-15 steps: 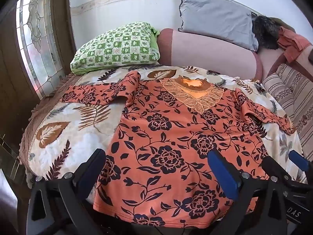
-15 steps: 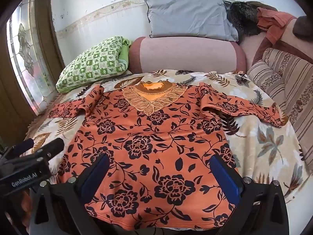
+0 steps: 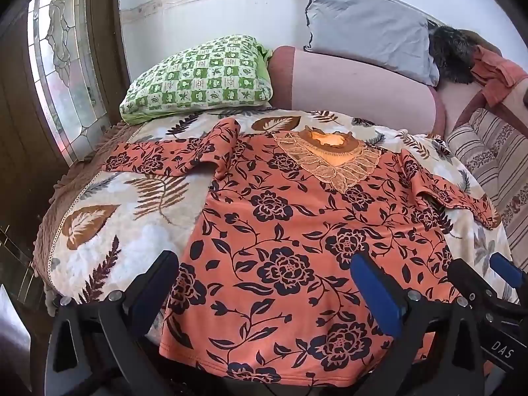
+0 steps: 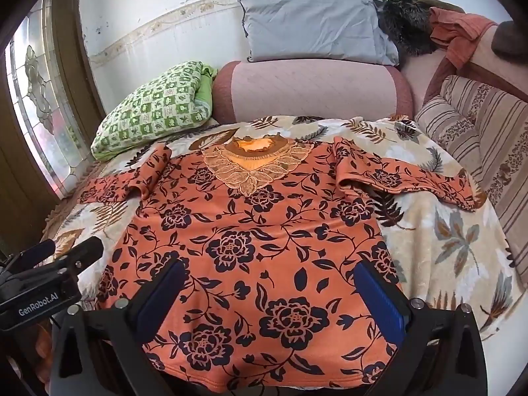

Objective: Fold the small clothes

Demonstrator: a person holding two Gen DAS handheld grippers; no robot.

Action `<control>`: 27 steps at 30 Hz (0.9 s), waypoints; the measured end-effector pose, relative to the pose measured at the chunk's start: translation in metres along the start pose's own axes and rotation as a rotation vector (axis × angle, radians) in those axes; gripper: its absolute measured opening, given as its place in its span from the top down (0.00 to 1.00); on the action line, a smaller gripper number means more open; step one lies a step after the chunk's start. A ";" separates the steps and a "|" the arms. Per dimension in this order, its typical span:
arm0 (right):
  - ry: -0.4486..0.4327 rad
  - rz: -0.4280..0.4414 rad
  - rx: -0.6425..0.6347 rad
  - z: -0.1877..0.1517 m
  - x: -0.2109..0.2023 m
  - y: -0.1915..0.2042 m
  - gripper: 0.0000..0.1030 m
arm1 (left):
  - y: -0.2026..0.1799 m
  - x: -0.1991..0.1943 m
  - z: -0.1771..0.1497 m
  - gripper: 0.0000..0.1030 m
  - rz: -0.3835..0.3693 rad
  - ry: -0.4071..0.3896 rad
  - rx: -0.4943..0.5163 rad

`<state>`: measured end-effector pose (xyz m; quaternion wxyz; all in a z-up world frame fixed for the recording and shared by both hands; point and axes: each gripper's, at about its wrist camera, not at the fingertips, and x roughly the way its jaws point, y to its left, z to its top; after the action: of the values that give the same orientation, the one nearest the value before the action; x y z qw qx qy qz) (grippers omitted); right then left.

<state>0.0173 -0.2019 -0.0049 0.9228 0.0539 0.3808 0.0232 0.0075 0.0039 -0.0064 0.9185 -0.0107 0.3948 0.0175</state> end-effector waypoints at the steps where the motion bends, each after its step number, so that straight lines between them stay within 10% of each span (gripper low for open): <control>1: -0.002 0.000 -0.001 0.001 -0.001 0.000 0.00 | 0.000 0.000 0.000 0.00 0.000 -0.001 0.000; 27: -0.003 -0.004 -0.002 0.008 0.001 -0.003 0.00 | 0.000 0.003 0.003 0.00 -0.002 0.005 0.001</control>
<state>0.0235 -0.2054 -0.0002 0.9234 0.0525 0.3797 0.0218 0.0112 0.0040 -0.0065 0.9176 -0.0107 0.3970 0.0161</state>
